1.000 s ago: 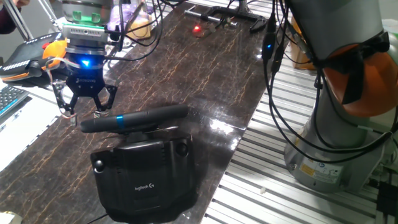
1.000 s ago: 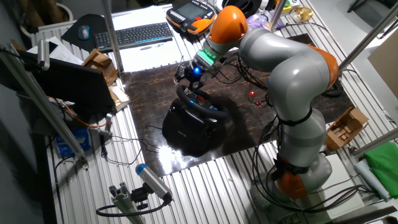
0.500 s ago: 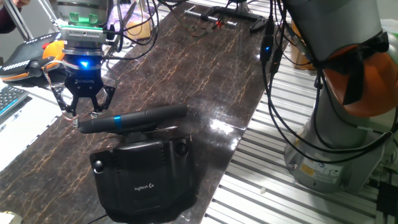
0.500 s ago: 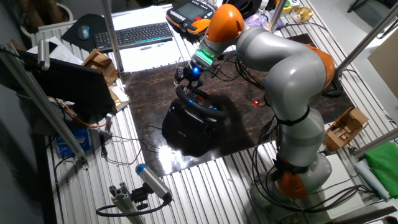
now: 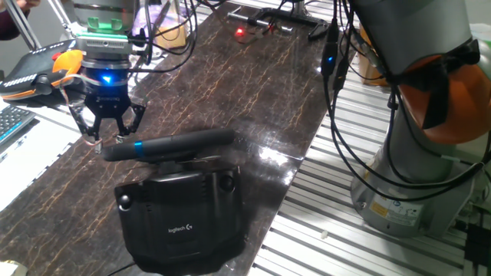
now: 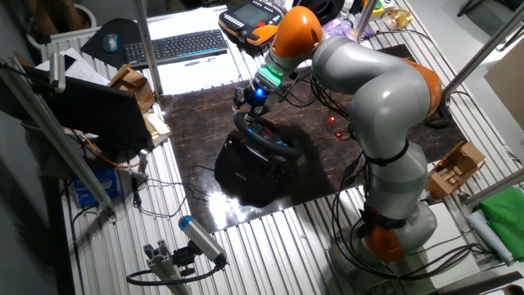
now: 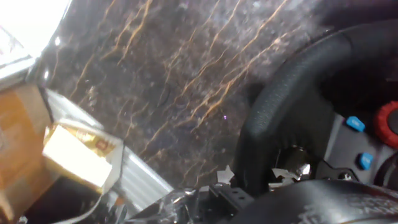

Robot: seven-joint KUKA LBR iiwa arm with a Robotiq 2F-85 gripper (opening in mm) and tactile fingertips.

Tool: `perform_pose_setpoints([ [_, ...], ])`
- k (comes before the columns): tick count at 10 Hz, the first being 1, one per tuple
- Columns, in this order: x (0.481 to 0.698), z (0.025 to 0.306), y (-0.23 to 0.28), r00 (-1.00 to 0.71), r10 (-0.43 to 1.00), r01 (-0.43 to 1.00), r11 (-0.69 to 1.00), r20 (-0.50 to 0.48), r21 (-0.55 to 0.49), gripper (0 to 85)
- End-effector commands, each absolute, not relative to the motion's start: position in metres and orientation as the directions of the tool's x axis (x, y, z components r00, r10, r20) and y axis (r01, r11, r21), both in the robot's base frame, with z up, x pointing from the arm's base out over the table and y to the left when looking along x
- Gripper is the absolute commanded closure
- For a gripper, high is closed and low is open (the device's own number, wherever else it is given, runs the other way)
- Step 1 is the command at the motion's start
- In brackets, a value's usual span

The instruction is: Rotate the steering wheel 90 degrees clockwise

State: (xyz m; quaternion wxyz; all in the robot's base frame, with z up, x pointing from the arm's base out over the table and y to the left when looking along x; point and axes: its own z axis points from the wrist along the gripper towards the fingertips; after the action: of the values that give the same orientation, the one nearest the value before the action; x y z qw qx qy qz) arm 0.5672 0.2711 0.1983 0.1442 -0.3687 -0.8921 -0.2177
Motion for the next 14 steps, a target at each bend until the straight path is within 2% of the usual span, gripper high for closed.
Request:
perform_pose_setpoints([
  [1, 0.568, 0.196, 0.269, -0.680, 0.605, 0.728, 0.627, 0.415, 0.279, 70.7],
  [5, 0.575, 0.193, 0.260, -0.649, 0.655, 0.757, 0.605, 0.387, 0.246, 71.0],
  [6, 0.575, 0.193, 0.261, -0.643, 0.663, 0.763, 0.596, 0.383, 0.250, 60.7],
  [8, 0.571, 0.198, 0.265, -0.617, 0.690, 0.786, 0.565, 0.378, 0.251, 26.0],
  [10, 0.570, 0.201, 0.269, -0.622, 0.684, 0.782, 0.568, 0.382, 0.255, 22.0],
  [12, 0.567, 0.206, 0.270, -0.642, 0.668, 0.766, 0.587, 0.376, 0.264, 14.3],
  [14, 0.561, 0.217, 0.274, -0.657, 0.648, 0.751, 0.605, 0.385, 0.265, 12.7],
])
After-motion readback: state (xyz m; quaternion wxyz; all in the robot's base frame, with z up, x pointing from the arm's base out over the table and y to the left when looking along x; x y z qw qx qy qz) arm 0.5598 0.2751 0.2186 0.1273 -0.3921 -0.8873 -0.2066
